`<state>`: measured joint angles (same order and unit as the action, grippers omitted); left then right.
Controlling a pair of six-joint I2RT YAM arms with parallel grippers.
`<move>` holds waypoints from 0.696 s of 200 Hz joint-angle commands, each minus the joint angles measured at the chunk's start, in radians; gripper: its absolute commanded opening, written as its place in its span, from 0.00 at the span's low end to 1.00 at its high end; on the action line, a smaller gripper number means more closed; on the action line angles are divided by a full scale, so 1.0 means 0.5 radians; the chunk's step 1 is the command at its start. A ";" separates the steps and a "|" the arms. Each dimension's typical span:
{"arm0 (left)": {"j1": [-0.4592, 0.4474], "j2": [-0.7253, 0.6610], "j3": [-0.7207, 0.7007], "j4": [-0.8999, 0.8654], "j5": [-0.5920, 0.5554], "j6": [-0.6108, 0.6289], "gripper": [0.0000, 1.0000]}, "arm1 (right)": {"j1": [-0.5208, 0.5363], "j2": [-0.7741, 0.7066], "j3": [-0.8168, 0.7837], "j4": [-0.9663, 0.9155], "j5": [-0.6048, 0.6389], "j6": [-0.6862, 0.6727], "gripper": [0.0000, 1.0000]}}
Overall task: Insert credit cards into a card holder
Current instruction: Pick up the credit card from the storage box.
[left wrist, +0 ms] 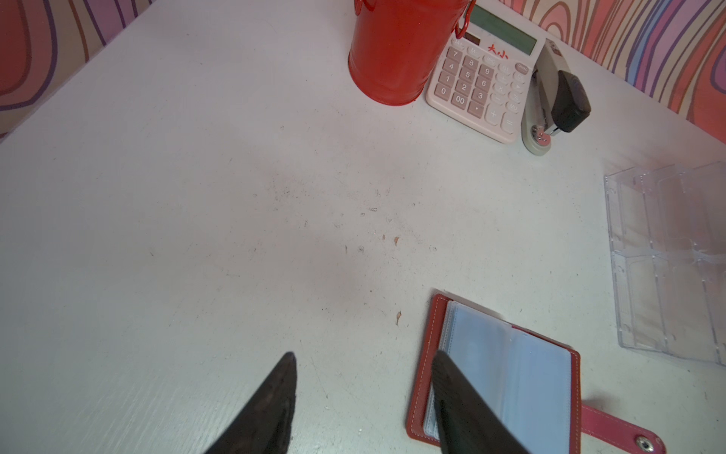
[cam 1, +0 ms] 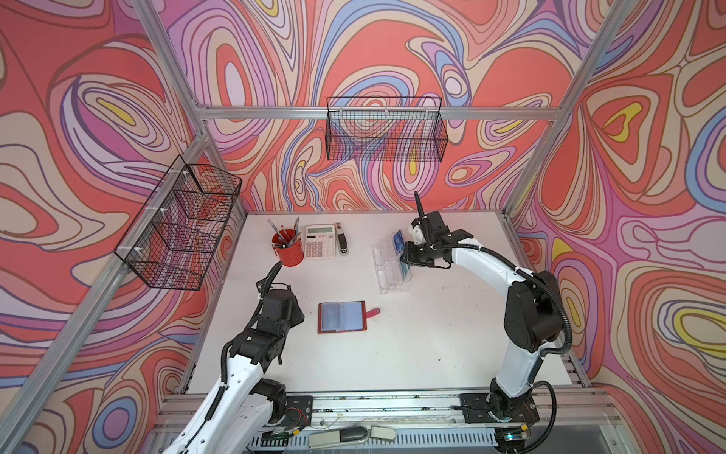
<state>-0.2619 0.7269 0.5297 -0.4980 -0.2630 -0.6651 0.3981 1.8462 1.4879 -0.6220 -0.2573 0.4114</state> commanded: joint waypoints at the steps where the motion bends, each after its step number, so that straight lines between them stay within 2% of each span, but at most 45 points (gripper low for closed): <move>1: 0.007 -0.007 -0.005 -0.060 -0.032 -0.004 0.57 | -0.009 -0.085 0.042 -0.044 0.049 -0.020 0.21; 59: 0.008 -0.009 -0.004 -0.059 -0.029 -0.004 0.57 | -0.010 -0.112 0.037 -0.055 0.076 -0.031 0.06; 89: 0.006 -0.012 -0.007 -0.059 -0.029 -0.004 0.57 | -0.011 -0.133 0.046 -0.087 0.136 -0.041 0.04; 109: 0.008 -0.012 -0.005 -0.093 0.007 -0.015 0.57 | -0.013 -0.158 0.037 -0.112 0.246 -0.042 0.02; 139: 0.007 -0.005 0.072 -0.186 0.168 -0.058 0.57 | -0.017 -0.392 -0.018 -0.136 0.473 0.005 0.00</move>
<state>-0.2619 0.7269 0.5297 -0.5198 -0.2428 -0.6682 0.3931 1.7634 1.4876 -0.6701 -0.1364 0.4049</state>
